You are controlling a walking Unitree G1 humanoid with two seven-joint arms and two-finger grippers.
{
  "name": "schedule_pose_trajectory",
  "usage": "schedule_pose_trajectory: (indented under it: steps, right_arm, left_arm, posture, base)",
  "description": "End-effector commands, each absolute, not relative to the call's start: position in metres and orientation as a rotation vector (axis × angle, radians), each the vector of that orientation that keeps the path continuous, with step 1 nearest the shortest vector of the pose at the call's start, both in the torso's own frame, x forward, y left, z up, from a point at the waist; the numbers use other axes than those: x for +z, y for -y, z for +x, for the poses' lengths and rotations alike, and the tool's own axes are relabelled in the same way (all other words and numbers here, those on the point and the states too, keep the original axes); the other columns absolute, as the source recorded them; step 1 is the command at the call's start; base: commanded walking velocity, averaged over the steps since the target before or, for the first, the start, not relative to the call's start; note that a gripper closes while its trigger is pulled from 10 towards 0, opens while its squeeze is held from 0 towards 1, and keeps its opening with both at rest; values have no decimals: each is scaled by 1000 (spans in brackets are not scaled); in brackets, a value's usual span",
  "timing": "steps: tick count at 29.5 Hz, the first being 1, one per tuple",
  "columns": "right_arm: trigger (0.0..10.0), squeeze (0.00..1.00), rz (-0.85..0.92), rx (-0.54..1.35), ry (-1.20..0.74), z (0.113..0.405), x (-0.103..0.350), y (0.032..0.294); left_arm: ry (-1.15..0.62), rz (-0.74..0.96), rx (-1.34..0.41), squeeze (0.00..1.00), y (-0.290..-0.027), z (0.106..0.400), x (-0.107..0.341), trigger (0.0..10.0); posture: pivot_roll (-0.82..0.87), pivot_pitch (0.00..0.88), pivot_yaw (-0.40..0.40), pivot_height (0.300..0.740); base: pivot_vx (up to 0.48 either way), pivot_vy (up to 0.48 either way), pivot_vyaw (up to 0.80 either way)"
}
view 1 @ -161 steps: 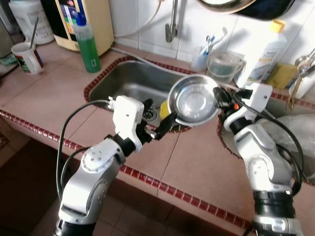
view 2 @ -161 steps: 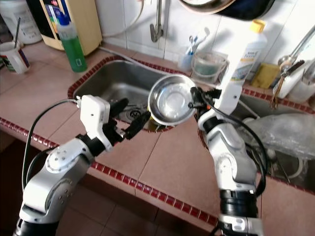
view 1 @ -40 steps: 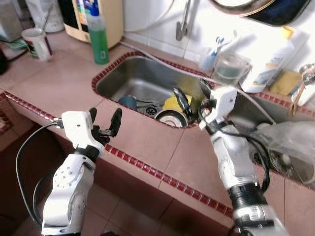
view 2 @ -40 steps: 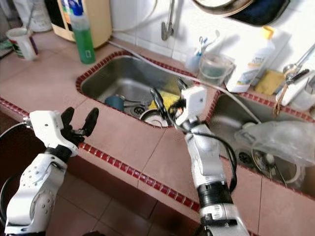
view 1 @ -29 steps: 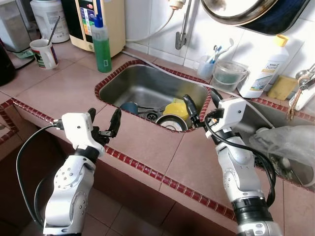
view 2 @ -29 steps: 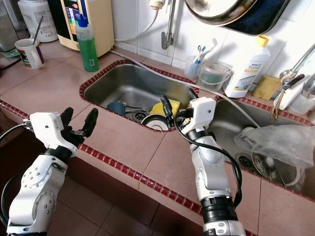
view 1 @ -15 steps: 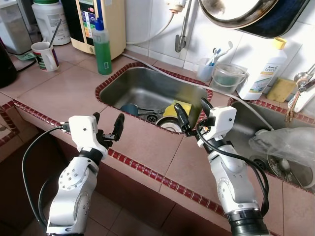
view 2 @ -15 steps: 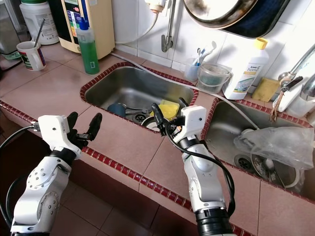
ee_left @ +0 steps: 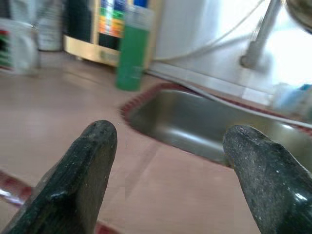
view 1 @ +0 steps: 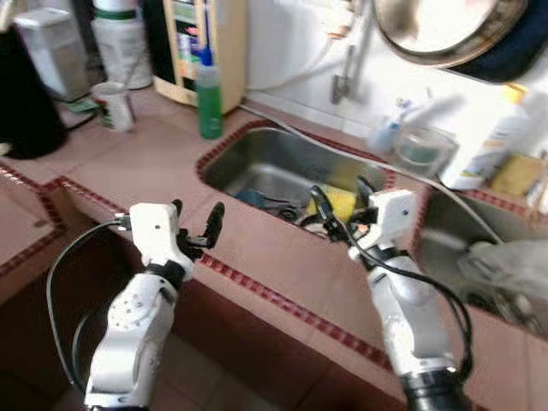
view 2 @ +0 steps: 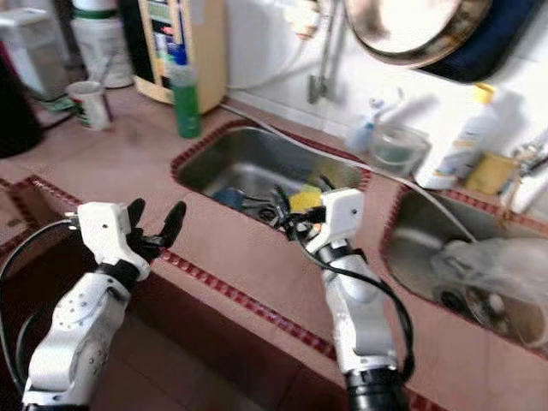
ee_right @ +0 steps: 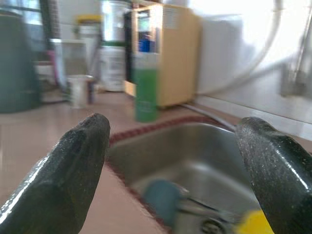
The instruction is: Kitchen organization
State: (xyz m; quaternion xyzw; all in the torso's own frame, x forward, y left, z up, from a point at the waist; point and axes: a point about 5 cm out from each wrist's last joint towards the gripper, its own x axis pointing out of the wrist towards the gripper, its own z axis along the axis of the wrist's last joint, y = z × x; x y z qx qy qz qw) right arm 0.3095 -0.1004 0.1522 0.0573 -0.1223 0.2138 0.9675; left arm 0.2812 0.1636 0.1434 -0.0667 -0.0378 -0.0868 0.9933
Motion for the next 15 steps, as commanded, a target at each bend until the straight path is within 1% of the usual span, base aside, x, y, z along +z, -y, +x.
schedule_pose_trajectory:
  steps: [1, 3, 15]
  right_arm:
    - [10000, 0, 94, 391, 250, 310, 154, 115]
    - [10000, 0, 93, 391, 243, 311, 154, 115]
    - [10000, 0, 85, 394, 234, 310, 153, 115]
  left_arm:
    - [71, -145, -206, 0, -153, 283, 144, 10000]
    - [73, -152, -207, 0, -152, 284, 145, 10000]
    - [81, -161, -223, 0, -147, 282, 148, 10000]
  posture:
    - [47, 0, -68, 740]
    - [48, 0, -68, 740]
    - [47, 1, -70, 740]
  base:
    - [0, 480, 0]
    - [0, 396, -672]
    - [0, 0, -755]
